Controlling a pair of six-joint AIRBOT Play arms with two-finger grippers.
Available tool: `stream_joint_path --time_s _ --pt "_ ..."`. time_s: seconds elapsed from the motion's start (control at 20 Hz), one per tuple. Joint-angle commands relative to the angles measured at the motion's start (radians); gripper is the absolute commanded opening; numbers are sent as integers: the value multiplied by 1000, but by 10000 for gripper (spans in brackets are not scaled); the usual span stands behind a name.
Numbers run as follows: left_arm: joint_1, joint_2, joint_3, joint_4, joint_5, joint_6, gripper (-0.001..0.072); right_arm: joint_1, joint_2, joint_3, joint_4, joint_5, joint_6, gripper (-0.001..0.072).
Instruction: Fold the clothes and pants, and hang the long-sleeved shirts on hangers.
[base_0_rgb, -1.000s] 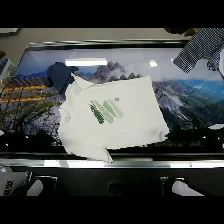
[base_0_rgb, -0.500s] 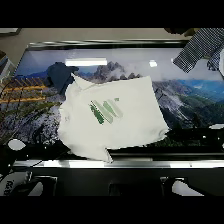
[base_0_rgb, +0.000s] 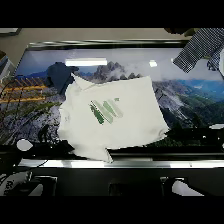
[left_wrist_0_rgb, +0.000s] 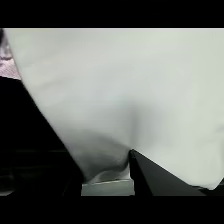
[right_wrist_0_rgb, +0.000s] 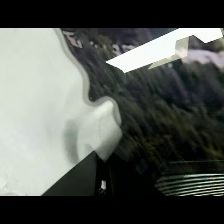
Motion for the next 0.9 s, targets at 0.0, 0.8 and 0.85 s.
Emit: stream_joint_path --time_s 0.0,0.8,0.85 --pt "-36 -11 0 0 13 -4 335 0 -1 0 1 -1 0 34" --pt "-72 -11 229 -82 181 -14 16 181 99 93 424 -69 -269 30" --pt "-72 -11 298 -77 210 -14 16 236 116 156 423 -120 -251 30"
